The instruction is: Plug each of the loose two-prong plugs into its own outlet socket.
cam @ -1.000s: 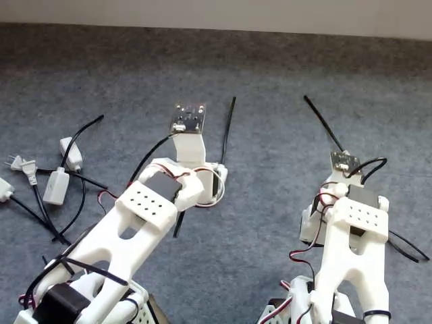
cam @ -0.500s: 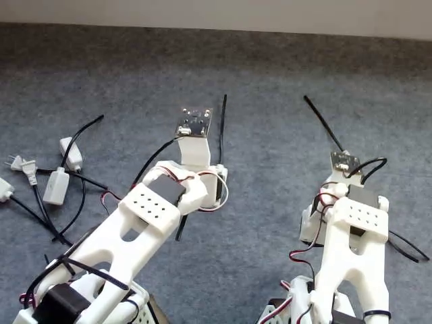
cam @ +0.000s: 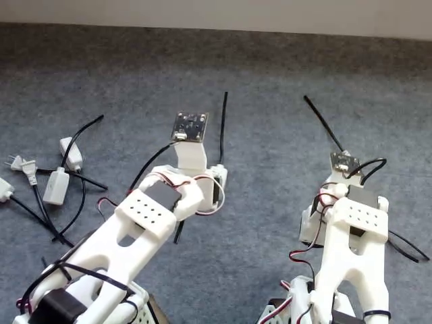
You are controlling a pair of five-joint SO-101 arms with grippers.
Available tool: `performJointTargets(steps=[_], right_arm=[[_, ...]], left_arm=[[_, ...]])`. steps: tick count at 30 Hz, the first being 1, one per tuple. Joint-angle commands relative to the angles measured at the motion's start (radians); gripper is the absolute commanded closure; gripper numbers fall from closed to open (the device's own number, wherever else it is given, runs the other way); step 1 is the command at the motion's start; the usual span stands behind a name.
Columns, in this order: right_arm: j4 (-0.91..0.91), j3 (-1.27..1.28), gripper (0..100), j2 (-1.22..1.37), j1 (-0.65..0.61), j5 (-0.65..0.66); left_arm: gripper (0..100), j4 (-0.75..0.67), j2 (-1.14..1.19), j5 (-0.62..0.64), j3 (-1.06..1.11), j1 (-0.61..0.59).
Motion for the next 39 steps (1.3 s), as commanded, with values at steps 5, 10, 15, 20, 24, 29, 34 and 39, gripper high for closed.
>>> performJointTargets(steps=[5,10,15,20,24,29,34,39], right_arm=[[-0.010,-0.005,99.1,-0.016,0.005,-0.009],[-0.010,-0.005,99.1,-0.016,0.005,-0.009],[-0.010,-0.005,99.1,-0.016,0.005,-0.009],[-0.027,-0.004,99.1,-0.010,0.005,-0.008],[-0.031,-0.004,99.1,-0.005,0.005,-0.008],[-0.031,-0.004,99.1,-0.005,0.005,-0.008],[-0.031,-0.004,99.1,-0.005,0.005,-0.008],[-0.031,-0.004,99.1,-0.005,0.005,-0.008]], left_arm=[[99,-0.002,0.139,0.034,-0.064,-0.088],[99,0.137,0.340,0.040,-0.242,-0.090],[99,0.163,0.406,0.114,-0.294,-0.081],[99,0.161,0.410,0.160,-0.292,-0.035],[99,0.161,0.417,0.161,-0.289,-0.013],[99,0.104,0.417,0.161,-0.246,0.065],[99,0.075,0.417,0.153,-0.220,0.074],[99,0.123,0.417,0.078,-0.209,0.074]])
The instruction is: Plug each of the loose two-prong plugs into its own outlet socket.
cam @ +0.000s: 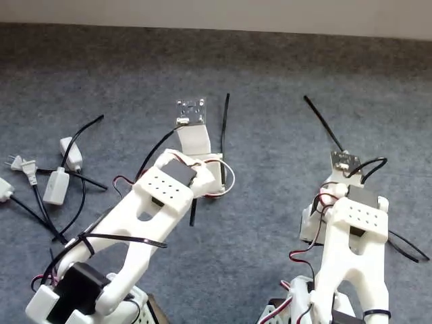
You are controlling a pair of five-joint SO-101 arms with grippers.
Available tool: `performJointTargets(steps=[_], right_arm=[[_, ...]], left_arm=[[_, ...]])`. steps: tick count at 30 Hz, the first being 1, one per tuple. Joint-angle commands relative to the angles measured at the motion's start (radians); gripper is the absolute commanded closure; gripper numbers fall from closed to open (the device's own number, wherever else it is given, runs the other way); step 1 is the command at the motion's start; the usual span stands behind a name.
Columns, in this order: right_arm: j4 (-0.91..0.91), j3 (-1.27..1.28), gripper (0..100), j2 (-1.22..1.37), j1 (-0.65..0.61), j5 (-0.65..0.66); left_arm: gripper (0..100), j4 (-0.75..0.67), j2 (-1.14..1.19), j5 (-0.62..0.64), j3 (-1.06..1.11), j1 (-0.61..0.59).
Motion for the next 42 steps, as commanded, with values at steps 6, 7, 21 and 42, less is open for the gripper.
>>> performJointTargets(steps=[6,7,21,42], right_arm=[[-0.012,-0.002,99.1,-0.005,0.005,-0.008],[-0.012,-0.002,99.1,-0.005,0.005,-0.008],[-0.012,-0.002,99.1,-0.005,0.005,-0.008],[-0.012,-0.002,99.1,-0.005,0.008,-0.008]], left_arm=[[99,0.140,0.019,-0.071,0.007,0.030],[99,0.157,0.019,-0.072,0.001,0.028],[99,0.249,0.002,-0.141,0.008,0.041],[99,0.404,-0.074,-0.284,-0.222,-0.140]])
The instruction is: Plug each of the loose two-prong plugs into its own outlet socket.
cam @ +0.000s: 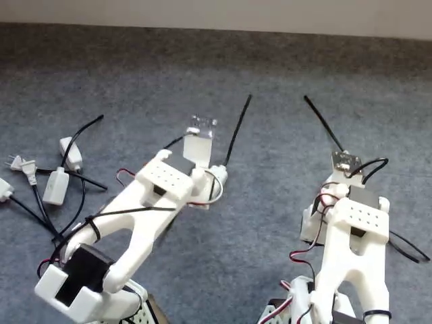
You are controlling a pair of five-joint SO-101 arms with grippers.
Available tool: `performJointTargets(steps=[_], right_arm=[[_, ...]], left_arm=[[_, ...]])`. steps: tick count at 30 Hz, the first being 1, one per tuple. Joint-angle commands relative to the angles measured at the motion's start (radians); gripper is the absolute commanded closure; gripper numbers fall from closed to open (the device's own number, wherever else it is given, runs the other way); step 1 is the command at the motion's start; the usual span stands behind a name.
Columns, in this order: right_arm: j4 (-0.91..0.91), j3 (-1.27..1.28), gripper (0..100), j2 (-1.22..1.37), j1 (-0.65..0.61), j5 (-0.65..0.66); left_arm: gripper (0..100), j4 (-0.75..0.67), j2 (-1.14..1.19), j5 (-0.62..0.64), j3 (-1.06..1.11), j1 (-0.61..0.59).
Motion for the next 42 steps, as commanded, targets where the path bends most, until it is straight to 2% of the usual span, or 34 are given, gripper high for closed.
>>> performJointTargets(steps=[1,5,13,17,23,32,42], right_arm=[[-0.010,-0.002,99.1,-0.005,0.005,-0.008],[-0.010,-0.002,99.1,-0.005,0.005,-0.008],[-0.010,-0.002,99.1,-0.005,0.005,-0.008],[-0.008,-0.002,99.1,-0.005,0.005,-0.008],[-0.010,0.012,99.1,-0.005,0.004,-0.008],[-0.010,0.013,99.1,-0.005,0.004,-0.008],[-0.010,0.015,99.1,-0.005,0.004,-0.008]], left_arm=[[99,0.137,-0.033,-0.009,-0.165,-0.056],[99,0.215,-0.033,-0.078,-0.257,-0.065],[99,0.222,-0.022,-0.157,-0.249,-0.070],[99,0.216,-0.022,-0.157,-0.217,-0.062],[85,0.216,-0.025,-0.155,-0.174,-0.062],[83,0.215,-0.022,-0.149,-0.176,-0.056],[69,0.203,-0.022,-0.150,-0.176,0.016]])
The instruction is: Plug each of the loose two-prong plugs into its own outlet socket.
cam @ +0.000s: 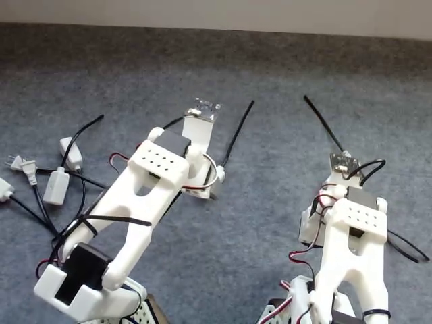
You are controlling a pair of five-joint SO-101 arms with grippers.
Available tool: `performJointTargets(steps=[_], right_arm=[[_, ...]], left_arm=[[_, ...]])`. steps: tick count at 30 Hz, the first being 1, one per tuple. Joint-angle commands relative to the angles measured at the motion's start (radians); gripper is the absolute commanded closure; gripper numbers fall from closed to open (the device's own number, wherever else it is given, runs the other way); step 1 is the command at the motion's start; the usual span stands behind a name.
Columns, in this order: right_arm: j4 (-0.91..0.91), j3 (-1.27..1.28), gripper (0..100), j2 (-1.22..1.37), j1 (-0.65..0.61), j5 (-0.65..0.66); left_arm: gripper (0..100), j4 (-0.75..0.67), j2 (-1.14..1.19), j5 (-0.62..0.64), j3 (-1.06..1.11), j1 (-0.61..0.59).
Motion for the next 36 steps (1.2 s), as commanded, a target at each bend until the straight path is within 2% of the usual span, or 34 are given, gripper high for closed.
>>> performJointTargets(steps=[1,5,9,13,18,22,27,29,34,36], right_arm=[[-0.010,-0.004,99.1,-0.005,0.007,-0.008],[-0.031,-0.001,99.1,-0.005,0.005,-0.008],[-0.030,-0.001,99.1,-0.005,0.005,-0.008],[-0.030,-0.001,99.1,-0.005,0.005,-0.008],[-0.030,-0.001,99.1,-0.005,0.005,-0.008],[-0.030,-0.001,99.1,-0.005,0.005,-0.008],[-0.030,-0.001,99.1,-0.005,0.005,-0.008],[-0.030,-0.001,99.1,-0.005,0.005,-0.008],[-0.030,-0.001,99.1,-0.005,0.005,-0.008],[-0.030,-0.001,99.1,-0.005,0.008,-0.008]], left_arm=[[69,-0.031,-0.022,-0.002,-0.002,0.039],[68,-0.147,-0.021,0.000,0.027,0.061],[68,-0.316,-0.021,0.068,0.122,0.039],[68,-0.417,-0.021,0.091,0.177,0.004],[68,-0.459,-0.007,0.089,0.209,-0.004],[68,-0.493,0.108,0.086,0.182,-0.001],[69,-0.354,0.211,0.089,0.028,0.001],[75,-0.315,0.222,0.089,-0.005,0.016],[95,-0.308,0.222,0.083,-0.018,0.042],[100,-0.308,0.222,0.083,-0.019,0.044]])
